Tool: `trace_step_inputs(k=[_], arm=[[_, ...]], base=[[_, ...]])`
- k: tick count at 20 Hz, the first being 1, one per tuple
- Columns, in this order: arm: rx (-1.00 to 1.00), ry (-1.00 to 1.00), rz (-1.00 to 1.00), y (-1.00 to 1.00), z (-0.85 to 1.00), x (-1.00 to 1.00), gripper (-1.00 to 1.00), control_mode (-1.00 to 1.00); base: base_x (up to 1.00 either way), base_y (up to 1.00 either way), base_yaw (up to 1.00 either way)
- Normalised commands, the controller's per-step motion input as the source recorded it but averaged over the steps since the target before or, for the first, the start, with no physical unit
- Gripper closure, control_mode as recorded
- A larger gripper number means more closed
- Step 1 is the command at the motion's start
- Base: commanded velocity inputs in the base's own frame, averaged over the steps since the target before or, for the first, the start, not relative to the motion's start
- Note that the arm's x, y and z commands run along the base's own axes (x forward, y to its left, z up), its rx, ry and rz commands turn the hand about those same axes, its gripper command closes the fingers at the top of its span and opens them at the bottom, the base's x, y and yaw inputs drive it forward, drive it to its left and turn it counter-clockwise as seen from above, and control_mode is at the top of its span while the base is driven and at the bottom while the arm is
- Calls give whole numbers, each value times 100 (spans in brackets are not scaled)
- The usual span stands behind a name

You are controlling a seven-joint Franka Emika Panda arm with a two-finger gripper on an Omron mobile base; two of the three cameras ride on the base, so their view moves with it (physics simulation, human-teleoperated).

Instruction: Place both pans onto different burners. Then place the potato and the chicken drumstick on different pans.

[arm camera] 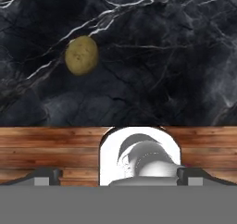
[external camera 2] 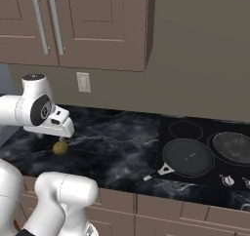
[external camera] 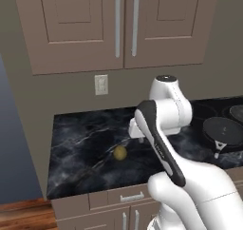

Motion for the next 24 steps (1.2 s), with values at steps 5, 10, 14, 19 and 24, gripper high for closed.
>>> trace_step_inputs(k=[5,10,14,19,24], arm=[[2,0,3,17,-37,39,-100,-100],[0,0,3,27,-50,31,-100,-100],[0,0,2,32,-52,22,-100,-100],[0,0,0,27,-43,23,-100,-100],[0,0,1,13,-29,18,-100,-100]], base=[[0,0,0],[0,0,0],[0,0,0],[0,0,0],[0,0,0]])
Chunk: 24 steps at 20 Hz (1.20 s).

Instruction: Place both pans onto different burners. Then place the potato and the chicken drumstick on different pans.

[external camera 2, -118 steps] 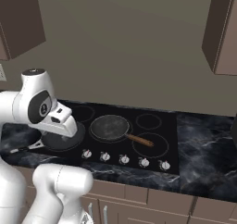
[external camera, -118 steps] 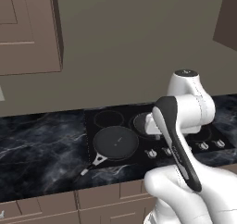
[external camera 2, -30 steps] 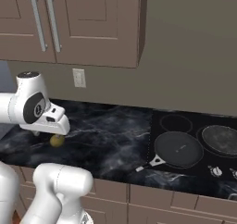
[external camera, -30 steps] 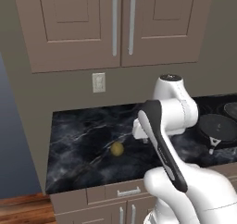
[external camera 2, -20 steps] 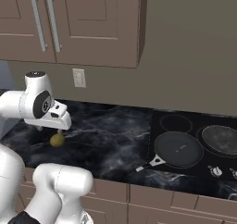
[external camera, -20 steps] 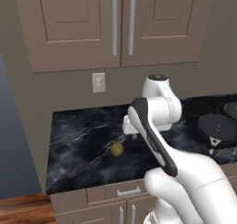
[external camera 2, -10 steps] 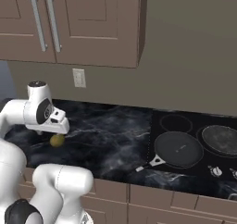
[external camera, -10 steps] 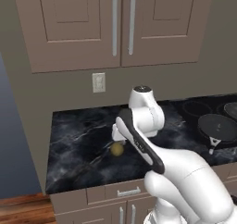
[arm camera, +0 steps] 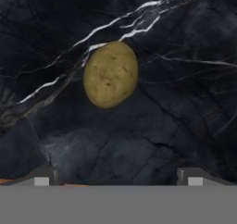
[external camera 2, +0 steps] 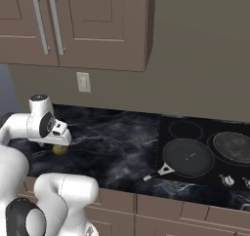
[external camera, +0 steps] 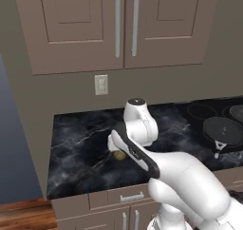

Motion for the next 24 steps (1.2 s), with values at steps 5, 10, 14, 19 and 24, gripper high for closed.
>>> trace_step_inputs(k=[5,10,14,19,24], arm=[[0,0,0,3,-15,8,-100,-100],[0,0,1,0,-9,17,-100,-100],[0,0,0,0,-12,22,-100,-100],[0,0,0,1,-15,18,-100,-100],[0,0,0,9,-17,13,-100,-100]], base=[[0,0,0],[0,0,0],[0,0,0],[0,0,0],[0,0,0]])
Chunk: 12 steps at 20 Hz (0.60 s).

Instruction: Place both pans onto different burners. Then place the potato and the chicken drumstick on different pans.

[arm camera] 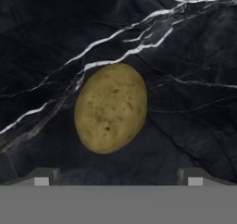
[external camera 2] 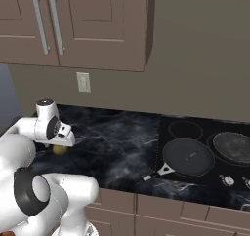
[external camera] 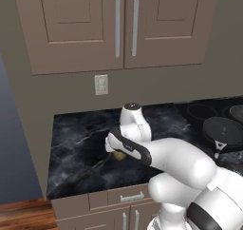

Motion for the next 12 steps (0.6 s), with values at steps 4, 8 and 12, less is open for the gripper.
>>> trace_step_inputs(k=[4,8,12], arm=[[0,0,0,10,-14,20,-100,-100],[0,0,0,1,-12,15,-100,-100],[0,0,0,1,-11,15,-100,-100]], base=[[0,0,0],[0,0,0],[0,0,0]])
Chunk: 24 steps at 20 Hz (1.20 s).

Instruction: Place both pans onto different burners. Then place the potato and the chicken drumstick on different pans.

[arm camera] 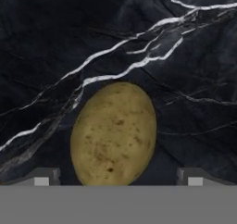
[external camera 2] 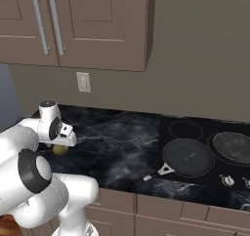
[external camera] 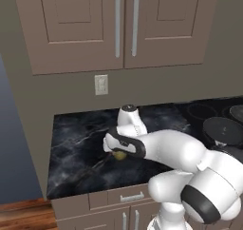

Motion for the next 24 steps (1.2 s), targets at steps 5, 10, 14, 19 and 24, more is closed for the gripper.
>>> trace_step_inputs(k=[5,10,14,19,24], arm=[[0,0,0,11,-19,16,-100,-100],[0,0,0,5,-25,12,-100,-100],[0,0,0,1,-21,9,100,-100],[0,0,0,0,-5,2,100,-100],[0,0,0,-7,9,0,100,-100]], base=[[0,0,0],[0,0,0],[0,0,0],[0,0,0],[0,0,0]])
